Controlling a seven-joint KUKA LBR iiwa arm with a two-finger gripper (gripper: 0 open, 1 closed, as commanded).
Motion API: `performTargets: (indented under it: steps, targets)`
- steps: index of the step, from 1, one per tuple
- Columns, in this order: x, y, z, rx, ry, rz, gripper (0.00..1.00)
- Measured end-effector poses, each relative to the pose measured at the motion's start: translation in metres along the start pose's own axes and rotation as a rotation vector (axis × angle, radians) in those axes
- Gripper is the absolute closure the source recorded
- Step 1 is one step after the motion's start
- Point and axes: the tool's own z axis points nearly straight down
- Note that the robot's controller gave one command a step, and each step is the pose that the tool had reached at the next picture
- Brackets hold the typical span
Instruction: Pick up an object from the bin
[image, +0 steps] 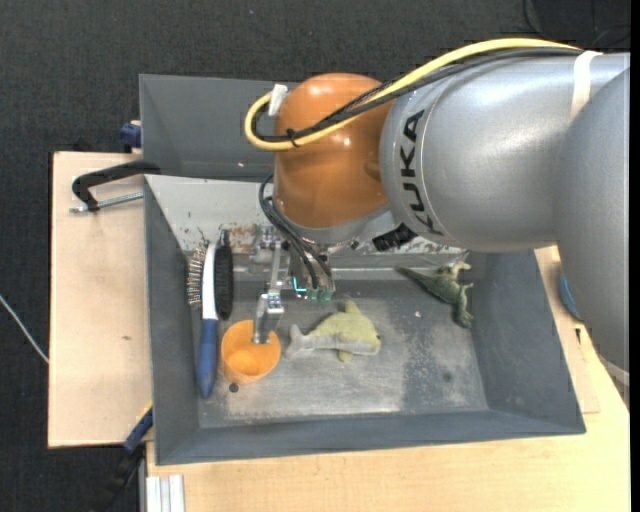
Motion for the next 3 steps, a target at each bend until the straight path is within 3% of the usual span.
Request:
performTargets:
  steps: [1,2,3]
  targets:
    - [0.012,-0.010,0.126,-0.007,-0.025,-0.473,0.00]
    - [0.027,0.006,0.100,0.000,-0.015,-0.690,0.00]
    - [0.014,-0.009,0.130,0.000,-0.011,-1.022,0.00]
